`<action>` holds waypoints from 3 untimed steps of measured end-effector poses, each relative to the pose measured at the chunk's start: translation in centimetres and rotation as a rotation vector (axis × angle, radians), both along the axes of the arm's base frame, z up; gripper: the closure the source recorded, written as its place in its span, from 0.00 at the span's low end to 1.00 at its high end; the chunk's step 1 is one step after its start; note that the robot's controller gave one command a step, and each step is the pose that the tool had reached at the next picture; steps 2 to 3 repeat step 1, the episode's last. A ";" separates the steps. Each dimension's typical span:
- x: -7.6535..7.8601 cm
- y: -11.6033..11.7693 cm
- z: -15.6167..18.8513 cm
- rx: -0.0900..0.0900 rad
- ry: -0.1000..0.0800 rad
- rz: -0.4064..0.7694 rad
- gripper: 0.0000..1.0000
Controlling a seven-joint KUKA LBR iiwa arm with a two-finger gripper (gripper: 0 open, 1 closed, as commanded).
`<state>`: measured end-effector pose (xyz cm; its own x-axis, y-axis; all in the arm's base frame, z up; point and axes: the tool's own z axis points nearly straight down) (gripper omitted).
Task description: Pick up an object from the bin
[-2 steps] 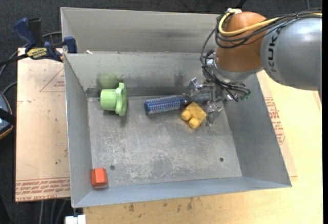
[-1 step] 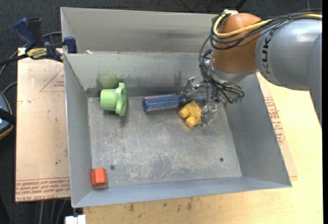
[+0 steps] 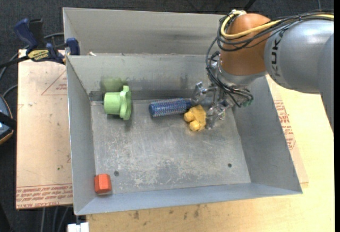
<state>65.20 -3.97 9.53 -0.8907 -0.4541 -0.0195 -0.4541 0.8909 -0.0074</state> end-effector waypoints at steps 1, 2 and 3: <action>0.3 1.8 11.7 -0.001 0.008 0.026 1.00; 0.3 1.8 11.7 -0.001 0.008 0.026 1.00; 0.3 1.8 11.7 -0.001 0.008 0.026 1.00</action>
Offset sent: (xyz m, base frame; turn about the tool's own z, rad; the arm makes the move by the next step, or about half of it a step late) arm 0.0004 0.0172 0.1114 -0.0267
